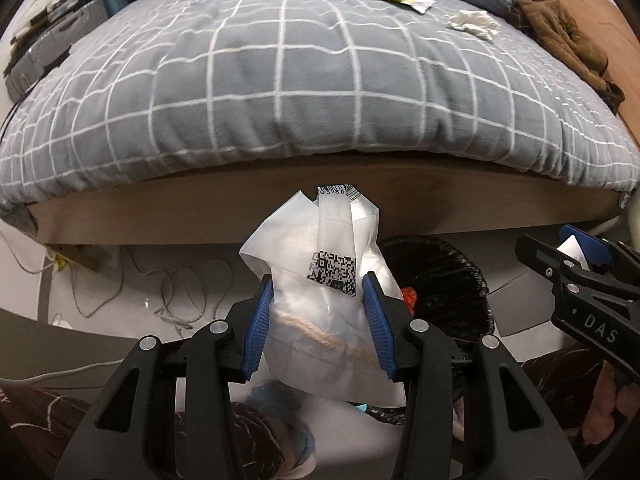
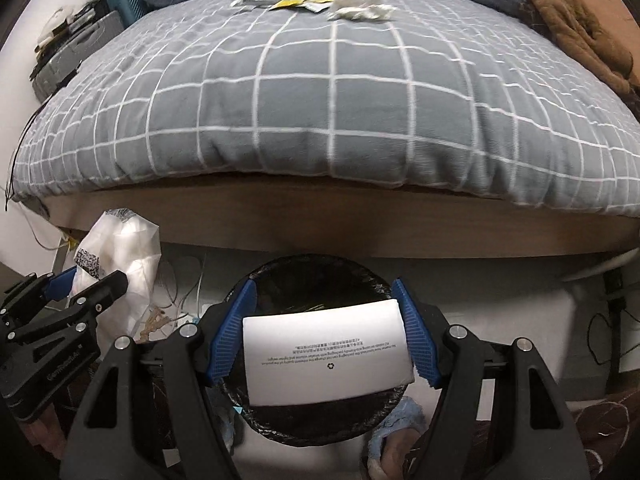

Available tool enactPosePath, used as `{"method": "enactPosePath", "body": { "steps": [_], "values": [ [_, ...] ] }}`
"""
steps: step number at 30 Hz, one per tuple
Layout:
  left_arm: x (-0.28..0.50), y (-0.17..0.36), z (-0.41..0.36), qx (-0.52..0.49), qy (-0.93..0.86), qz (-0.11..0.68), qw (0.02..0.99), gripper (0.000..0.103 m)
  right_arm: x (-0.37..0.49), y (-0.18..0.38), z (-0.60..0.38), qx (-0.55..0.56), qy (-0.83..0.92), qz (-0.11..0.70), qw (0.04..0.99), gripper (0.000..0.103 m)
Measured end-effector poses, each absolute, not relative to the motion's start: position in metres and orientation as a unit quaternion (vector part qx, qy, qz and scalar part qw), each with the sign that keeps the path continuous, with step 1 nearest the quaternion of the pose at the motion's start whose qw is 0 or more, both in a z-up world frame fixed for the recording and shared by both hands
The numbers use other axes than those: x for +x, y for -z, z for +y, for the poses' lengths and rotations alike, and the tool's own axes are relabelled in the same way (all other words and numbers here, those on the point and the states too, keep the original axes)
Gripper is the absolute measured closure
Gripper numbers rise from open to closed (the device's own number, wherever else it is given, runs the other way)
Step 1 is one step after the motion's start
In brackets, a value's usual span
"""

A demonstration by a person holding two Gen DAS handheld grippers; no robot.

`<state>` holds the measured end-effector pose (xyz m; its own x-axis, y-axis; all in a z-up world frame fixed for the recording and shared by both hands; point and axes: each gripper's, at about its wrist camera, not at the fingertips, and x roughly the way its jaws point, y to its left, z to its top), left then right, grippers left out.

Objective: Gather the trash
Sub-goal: 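Open the right tool to drop the earphone box while the left tool drops the wrapper, then move both open tools back over the bed toward the tissue and yellow packet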

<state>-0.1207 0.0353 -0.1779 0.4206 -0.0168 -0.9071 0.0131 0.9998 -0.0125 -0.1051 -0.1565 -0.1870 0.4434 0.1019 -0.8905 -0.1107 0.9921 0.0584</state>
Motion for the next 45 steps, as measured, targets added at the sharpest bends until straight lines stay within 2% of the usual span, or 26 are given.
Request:
{"method": "enactPosePath", "body": {
  "steps": [1, 3, 9, 23, 26, 36, 38, 45],
  "values": [
    [-0.121, 0.179, 0.038, -0.006, 0.007, 0.540, 0.841, 0.059, -0.104, 0.188, -0.155, -0.008, -0.063, 0.526, 0.848, 0.034],
    [-0.121, 0.181, 0.040, -0.009, 0.005, 0.543, 0.840, 0.059, -0.104, 0.190, -0.153, -0.015, -0.057, 0.525, 0.849, 0.021],
    [-0.116, 0.187, 0.030, -0.006, 0.016, 0.549, 0.836, 0.059, -0.109, 0.192, -0.170, -0.029, -0.038, 0.515, 0.856, 0.013],
    [-0.106, 0.198, -0.038, 0.017, 0.076, 0.556, 0.827, 0.058, -0.119, 0.196, -0.239, -0.006, 0.025, 0.516, 0.856, 0.012],
    [-0.107, 0.199, -0.043, 0.026, 0.074, 0.551, 0.831, 0.049, -0.118, 0.196, -0.243, -0.002, 0.027, 0.516, 0.856, 0.012],
    [-0.108, 0.171, -0.037, 0.034, 0.053, 0.511, 0.857, 0.010, -0.112, 0.178, -0.238, 0.000, 0.022, 0.495, 0.869, 0.012],
    [-0.107, 0.160, -0.034, 0.033, 0.045, 0.496, 0.867, 0.006, -0.111, 0.169, -0.238, 0.004, 0.021, 0.485, 0.874, 0.012],
    [-0.092, 0.124, -0.020, 0.028, 0.034, 0.460, 0.887, 0.006, -0.100, 0.135, -0.235, 0.011, 0.013, 0.444, 0.896, 0.012]
  ]
}}
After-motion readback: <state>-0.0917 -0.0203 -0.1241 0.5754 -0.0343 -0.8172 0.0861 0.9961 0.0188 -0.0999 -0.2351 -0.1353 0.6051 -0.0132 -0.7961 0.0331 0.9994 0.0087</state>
